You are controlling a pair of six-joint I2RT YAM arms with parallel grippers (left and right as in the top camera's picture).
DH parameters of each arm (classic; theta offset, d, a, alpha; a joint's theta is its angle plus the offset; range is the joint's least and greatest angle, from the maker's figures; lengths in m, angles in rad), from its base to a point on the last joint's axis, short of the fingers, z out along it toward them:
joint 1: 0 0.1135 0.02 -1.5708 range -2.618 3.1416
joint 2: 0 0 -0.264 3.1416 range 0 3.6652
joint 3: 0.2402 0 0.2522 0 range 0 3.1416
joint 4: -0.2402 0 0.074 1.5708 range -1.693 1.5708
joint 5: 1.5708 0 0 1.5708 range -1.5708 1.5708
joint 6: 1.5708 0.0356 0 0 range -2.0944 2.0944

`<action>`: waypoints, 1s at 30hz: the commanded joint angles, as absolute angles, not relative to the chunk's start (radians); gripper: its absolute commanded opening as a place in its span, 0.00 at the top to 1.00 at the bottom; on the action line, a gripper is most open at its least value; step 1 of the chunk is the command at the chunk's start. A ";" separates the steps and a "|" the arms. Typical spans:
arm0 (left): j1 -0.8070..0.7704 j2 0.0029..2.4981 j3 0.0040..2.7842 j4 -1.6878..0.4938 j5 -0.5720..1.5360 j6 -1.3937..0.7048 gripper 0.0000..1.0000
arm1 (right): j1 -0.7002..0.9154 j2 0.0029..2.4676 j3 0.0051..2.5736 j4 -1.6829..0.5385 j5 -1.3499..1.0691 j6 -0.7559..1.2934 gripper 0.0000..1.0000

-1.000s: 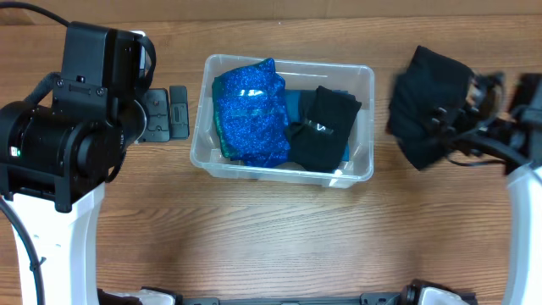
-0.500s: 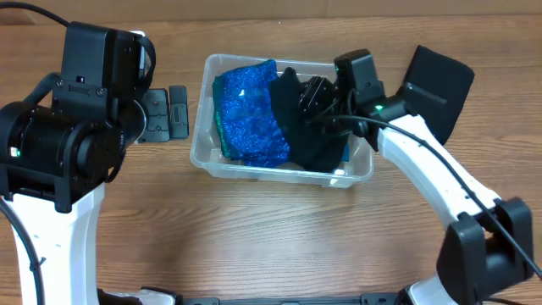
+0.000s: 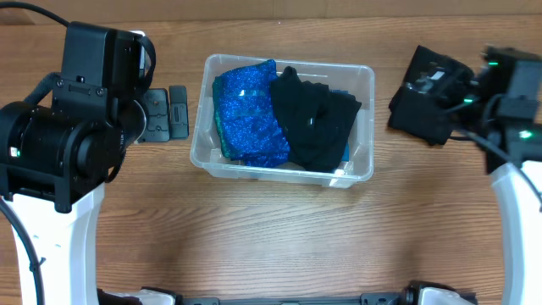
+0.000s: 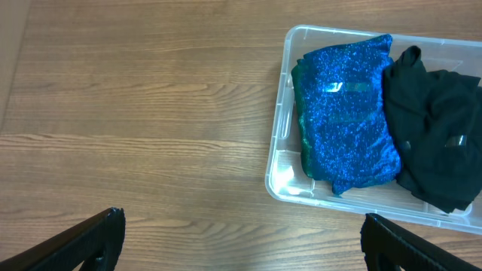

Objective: Pack container
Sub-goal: 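Drop the small black item into the container, release, then grasp the remaining black folded cloth with the right gripper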

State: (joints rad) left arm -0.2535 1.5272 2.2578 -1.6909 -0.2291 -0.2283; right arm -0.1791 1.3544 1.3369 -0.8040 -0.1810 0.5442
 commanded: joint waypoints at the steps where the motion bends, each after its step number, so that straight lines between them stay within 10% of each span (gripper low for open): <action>1: -0.249 1.524 2.260 -1.689 -0.243 -0.213 0.00 | -0.364 1.491 1.335 -0.806 -0.188 0.389 0.00; 17: -0.249 1.524 2.260 -1.689 -0.243 -0.213 0.00 | -0.455 2.066 1.335 -0.443 -0.410 0.368 0.04; 21: -0.249 1.524 2.260 -1.689 -0.243 -0.213 0.00 | -0.437 2.104 1.335 -0.401 -0.421 0.370 0.25; 26: -0.249 1.524 2.260 -1.689 -0.243 -0.213 0.00 | -0.425 2.090 1.339 -0.448 -0.455 0.371 0.90; 30: -0.249 1.524 2.260 -1.689 -0.243 -0.213 0.00 | -0.427 1.971 1.378 -0.596 -0.472 0.369 0.96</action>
